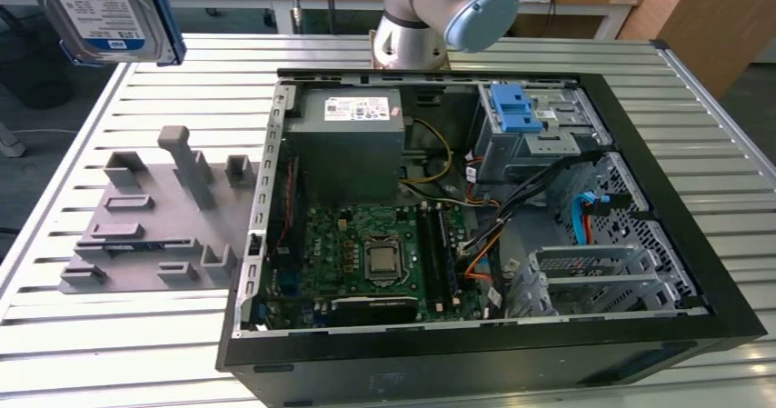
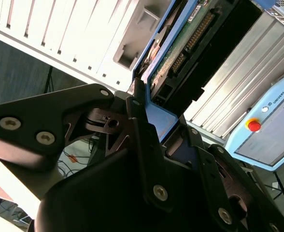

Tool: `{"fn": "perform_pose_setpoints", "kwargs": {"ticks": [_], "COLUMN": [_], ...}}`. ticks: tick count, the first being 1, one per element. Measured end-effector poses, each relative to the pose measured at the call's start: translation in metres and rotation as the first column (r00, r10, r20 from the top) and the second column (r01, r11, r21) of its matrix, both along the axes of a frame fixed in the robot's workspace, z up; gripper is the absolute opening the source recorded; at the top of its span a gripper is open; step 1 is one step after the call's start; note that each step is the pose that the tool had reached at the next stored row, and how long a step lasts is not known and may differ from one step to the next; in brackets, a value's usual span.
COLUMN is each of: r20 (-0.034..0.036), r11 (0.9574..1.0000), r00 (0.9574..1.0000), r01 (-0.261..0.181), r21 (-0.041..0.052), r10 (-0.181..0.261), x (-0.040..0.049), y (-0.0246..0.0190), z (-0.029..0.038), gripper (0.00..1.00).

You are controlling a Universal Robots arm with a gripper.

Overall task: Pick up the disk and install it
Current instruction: 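Pick up the disk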

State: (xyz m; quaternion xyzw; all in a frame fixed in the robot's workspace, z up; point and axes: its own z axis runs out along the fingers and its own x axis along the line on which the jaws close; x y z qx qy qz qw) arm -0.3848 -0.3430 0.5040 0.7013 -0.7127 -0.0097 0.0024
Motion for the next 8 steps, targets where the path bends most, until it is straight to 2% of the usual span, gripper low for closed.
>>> {"fn": "perform_pose_setpoints", "kwargs": {"ticks": [8], "r20": [-0.0001], "r11": [1.0], "r00": [1.0], "r01": [0.0], "r21": [0.0], "r10": [0.0], "x": [0.0055], "y": [0.0], "z": [0.0], "gripper": [0.36]}}
